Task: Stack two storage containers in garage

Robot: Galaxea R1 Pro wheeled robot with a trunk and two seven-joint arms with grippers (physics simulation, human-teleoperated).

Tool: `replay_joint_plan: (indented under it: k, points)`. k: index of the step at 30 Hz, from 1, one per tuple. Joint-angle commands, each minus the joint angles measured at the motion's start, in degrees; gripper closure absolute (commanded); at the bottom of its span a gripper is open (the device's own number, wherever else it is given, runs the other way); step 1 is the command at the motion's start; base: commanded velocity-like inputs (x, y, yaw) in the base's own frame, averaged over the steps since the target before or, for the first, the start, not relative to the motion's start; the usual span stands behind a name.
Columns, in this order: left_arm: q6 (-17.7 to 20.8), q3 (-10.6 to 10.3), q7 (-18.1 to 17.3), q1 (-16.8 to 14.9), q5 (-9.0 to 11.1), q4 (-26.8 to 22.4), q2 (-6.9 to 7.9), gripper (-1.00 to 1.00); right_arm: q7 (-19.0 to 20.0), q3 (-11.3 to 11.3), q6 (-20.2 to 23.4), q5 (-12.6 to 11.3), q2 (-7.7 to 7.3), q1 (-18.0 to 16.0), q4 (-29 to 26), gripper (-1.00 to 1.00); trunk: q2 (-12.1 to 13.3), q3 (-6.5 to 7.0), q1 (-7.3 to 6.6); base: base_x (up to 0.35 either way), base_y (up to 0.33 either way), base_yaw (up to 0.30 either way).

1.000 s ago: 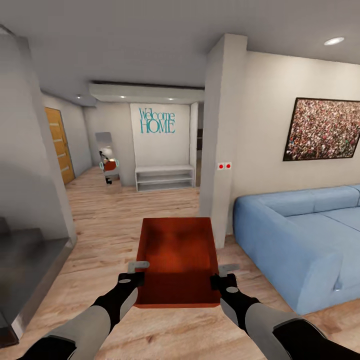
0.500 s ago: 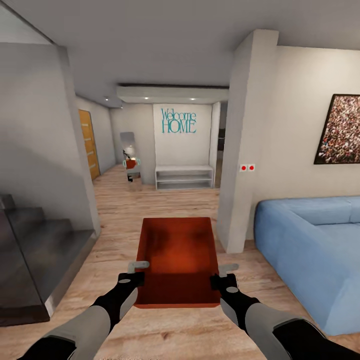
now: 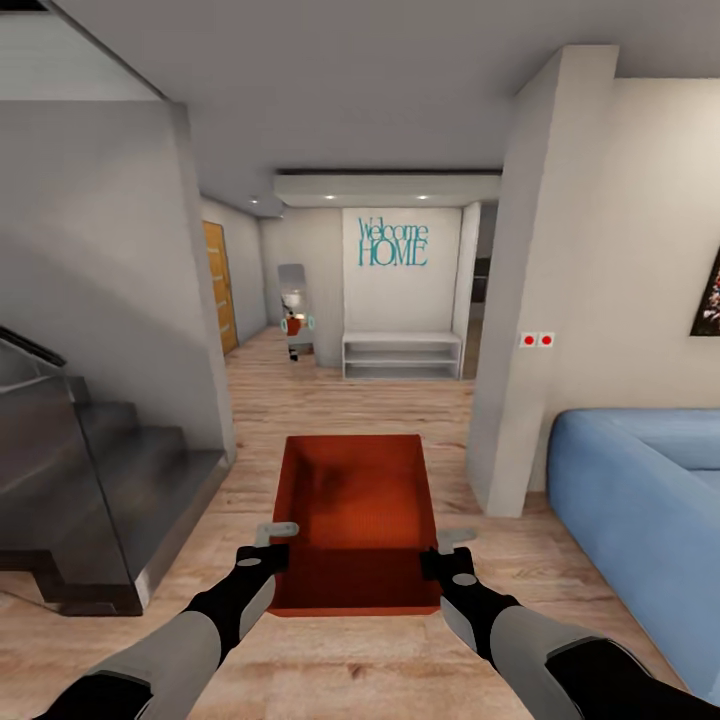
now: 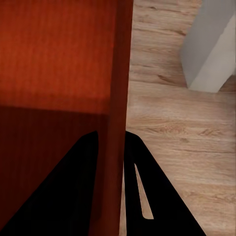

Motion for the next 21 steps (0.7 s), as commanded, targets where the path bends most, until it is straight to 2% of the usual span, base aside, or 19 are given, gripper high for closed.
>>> replay_joint_plan:
  k: [1, 9, 16, 21]
  points:
    - [0.4, 2.3, 0.6, -0.1, -1.0, -1.6, 0.05, 1.00, -0.2, -1.2, -0.2, -0.9, 0.00, 0.0, 0.2, 1.00, -0.1, -0.10, 0.03, 0.173, 0.000, 0.034]
    - [0.3, 2.3, 0.6, -0.1, -1.0, -1.6, 0.13, 1.00, -0.2, -1.2, -0.2, -0.9, 0.00, 0.0, 0.2, 1.00, -0.1, -0.10, 0.03, 0.287, 0.000, 0.008]
    - [0.3, 2.3, 0.6, -0.1, 0.8, -1.6, 0.20, 1.00, -0.2, -1.2, 0.1, -0.9, -0.06, 0.0, 0.2, 1.00, -0.1, -0.10, 0.03, 0.323, 0.000, 0.000]
    - [0.3, 2.2, 0.6, -0.1, 0.9, -1.5, 0.06, 1.00, -0.2, -1.2, -0.1, -0.9, -0.08, 0.0, 0.2, 1.00, -0.1, -0.10, 0.03, 0.323, 0.000, 0.000]
